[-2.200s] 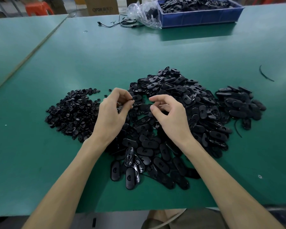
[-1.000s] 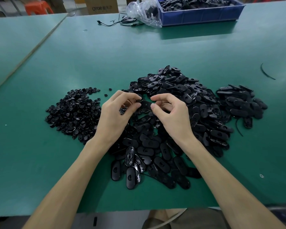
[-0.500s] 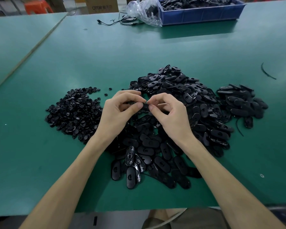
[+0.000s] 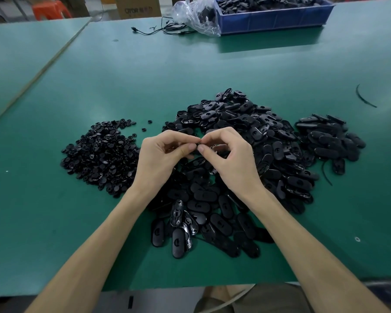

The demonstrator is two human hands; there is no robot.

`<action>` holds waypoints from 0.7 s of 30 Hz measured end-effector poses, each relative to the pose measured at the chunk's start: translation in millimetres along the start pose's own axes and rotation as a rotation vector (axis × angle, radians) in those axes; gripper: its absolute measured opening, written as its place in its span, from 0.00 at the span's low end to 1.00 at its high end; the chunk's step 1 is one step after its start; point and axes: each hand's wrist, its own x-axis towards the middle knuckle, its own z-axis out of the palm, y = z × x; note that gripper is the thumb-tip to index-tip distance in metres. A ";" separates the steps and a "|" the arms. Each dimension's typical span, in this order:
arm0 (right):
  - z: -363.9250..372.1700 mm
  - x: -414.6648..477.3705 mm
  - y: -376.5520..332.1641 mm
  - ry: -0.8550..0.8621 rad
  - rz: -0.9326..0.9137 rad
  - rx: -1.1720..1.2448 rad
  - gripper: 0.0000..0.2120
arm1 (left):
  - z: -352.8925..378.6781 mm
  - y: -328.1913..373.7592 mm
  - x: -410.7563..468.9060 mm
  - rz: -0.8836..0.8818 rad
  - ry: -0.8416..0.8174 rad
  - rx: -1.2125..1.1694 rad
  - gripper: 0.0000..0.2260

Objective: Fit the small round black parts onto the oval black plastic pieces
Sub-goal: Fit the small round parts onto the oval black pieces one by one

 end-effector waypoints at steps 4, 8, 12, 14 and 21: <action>0.4 0.1 0.4 -0.004 -0.007 -0.028 0.03 | -0.9 -1.6 -0.1 0.006 -0.015 -0.015 0.06; 0.4 0.0 0.7 -0.006 -0.008 -0.039 0.03 | -2.1 -2.4 0.3 0.020 -0.032 -0.013 0.06; 0.5 -0.4 0.6 -0.009 -0.003 -0.032 0.02 | -2.5 -1.9 0.6 0.026 -0.031 0.000 0.07; 0.9 -0.5 1.0 -0.004 -0.016 -0.039 0.02 | -2.1 -1.8 0.8 0.017 -0.022 0.000 0.07; 2.8 -1.1 3.6 0.014 -0.089 -0.086 0.03 | -1.8 -2.0 2.0 -0.022 0.011 -0.026 0.07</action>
